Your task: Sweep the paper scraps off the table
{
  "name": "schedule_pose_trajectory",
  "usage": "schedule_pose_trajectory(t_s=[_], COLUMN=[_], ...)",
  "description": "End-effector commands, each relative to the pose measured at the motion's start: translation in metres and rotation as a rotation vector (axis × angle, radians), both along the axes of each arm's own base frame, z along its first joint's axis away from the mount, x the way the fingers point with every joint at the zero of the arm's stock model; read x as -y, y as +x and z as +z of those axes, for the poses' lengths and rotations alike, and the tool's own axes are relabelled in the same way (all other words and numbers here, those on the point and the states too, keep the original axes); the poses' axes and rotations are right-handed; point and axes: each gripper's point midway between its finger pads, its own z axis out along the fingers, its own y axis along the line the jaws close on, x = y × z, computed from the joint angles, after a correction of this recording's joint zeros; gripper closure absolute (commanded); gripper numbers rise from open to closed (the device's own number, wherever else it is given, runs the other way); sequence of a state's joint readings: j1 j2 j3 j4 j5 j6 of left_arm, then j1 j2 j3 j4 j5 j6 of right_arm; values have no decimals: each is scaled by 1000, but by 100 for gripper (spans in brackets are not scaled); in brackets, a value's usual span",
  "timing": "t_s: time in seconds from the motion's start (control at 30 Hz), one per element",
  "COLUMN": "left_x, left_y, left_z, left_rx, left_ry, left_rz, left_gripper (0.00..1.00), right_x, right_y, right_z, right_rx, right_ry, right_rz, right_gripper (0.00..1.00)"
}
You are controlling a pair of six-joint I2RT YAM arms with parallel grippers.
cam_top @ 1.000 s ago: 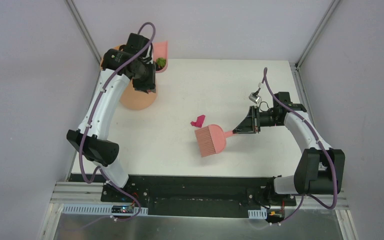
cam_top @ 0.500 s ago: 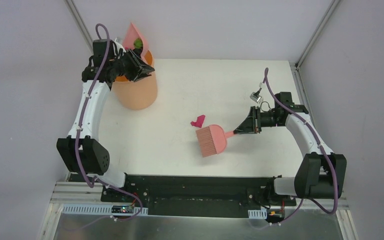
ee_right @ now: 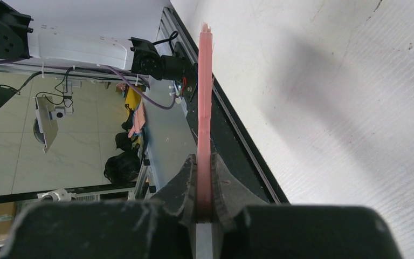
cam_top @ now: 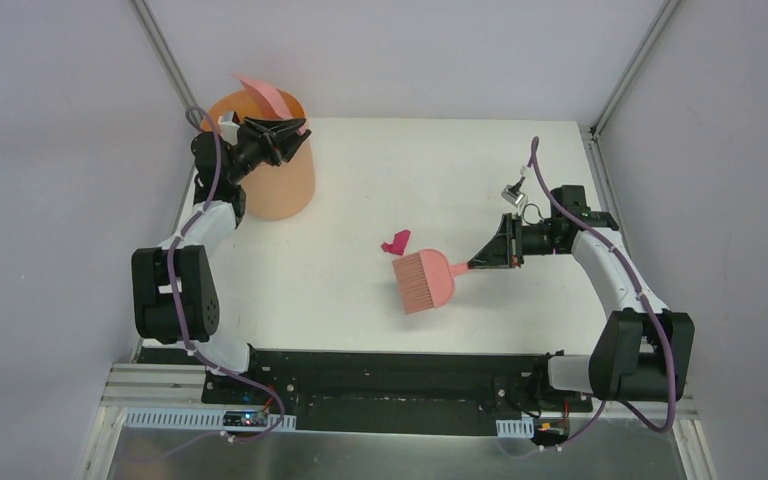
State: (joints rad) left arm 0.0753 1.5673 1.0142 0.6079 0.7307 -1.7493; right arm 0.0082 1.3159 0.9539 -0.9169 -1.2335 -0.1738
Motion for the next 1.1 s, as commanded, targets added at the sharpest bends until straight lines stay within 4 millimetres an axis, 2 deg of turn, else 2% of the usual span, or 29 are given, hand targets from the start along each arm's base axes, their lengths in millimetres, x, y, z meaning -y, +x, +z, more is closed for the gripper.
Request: schedule_pose_trajectory(t_s=[0.0, 0.17, 0.23, 0.37, 0.5, 0.63, 0.73, 0.9, 1.0, 1.07], left_x=[5, 6, 10, 17, 23, 33, 35, 6, -3, -9], left_y=[-31, -38, -47, -75, -115, -155, -184, -230, -258, -273], left_z=[87, 91, 94, 104, 97, 70, 40, -11, -37, -51], left_rx=[280, 289, 308, 355, 338, 308, 267, 176, 83, 43], left_ry=[-82, 25, 104, 377, 629, 766, 913, 1208, 1276, 1321], left_rz=[-52, -88, -113, -148, -178, -265, -332, -366, -470, -499], left_gripper=[100, 100, 100, 100, 100, 100, 100, 100, 100, 100], right_x=[0, 8, 10, 12, 14, 18, 21, 36, 54, 64], right_y=[4, 11, 12, 14, 18, 22, 23, 37, 52, 63], right_z=[8, 9, 8, 8, 8, 10, 10, -9, -15, -12], right_rx=[66, 73, 70, 74, 79, 89, 101, 159, 225, 269], right_ry=[17, 15, 16, 13, 5, 6, -4, -168, -308, -373], right_rz=[0, -42, -51, -62, -77, -102, -116, -201, -298, -358], right_gripper=[100, 100, 100, 100, 100, 100, 100, 100, 100, 100])
